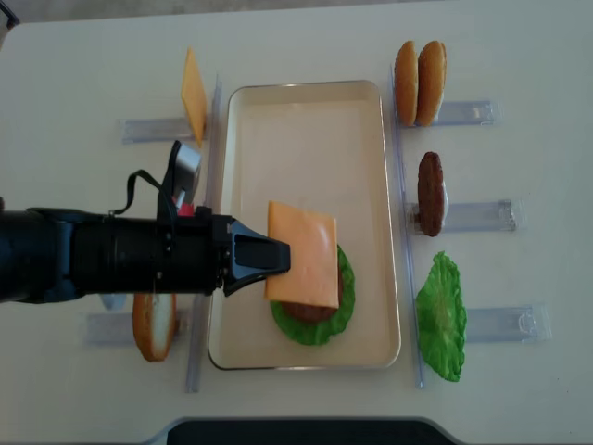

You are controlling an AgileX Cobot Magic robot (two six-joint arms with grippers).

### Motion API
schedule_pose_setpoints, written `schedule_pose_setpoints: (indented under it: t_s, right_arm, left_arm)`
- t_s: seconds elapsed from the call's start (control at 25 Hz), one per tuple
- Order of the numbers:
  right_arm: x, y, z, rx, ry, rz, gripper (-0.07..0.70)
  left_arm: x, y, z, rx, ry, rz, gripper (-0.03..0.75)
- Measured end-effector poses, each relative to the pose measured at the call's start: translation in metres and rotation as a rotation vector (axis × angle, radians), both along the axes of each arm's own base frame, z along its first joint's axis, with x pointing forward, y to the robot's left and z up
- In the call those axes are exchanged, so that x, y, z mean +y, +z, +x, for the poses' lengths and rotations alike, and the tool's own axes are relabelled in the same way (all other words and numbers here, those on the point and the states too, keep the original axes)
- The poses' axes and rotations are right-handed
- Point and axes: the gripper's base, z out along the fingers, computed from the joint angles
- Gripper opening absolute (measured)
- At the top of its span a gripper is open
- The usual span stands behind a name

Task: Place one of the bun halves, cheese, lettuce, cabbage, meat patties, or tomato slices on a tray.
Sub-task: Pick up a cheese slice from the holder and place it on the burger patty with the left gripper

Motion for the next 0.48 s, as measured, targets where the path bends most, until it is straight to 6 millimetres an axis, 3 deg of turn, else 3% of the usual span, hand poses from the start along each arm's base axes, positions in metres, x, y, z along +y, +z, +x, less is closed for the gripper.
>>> schedule_pose_setpoints:
  t_s: [0.48]
  right_arm:
    - [0.000,0.000,0.000,0.000,0.000,0.000,0.313]
  left_arm:
    - [-0.001,-0.018,0.003,0.030,-0.022,0.021,0.034]
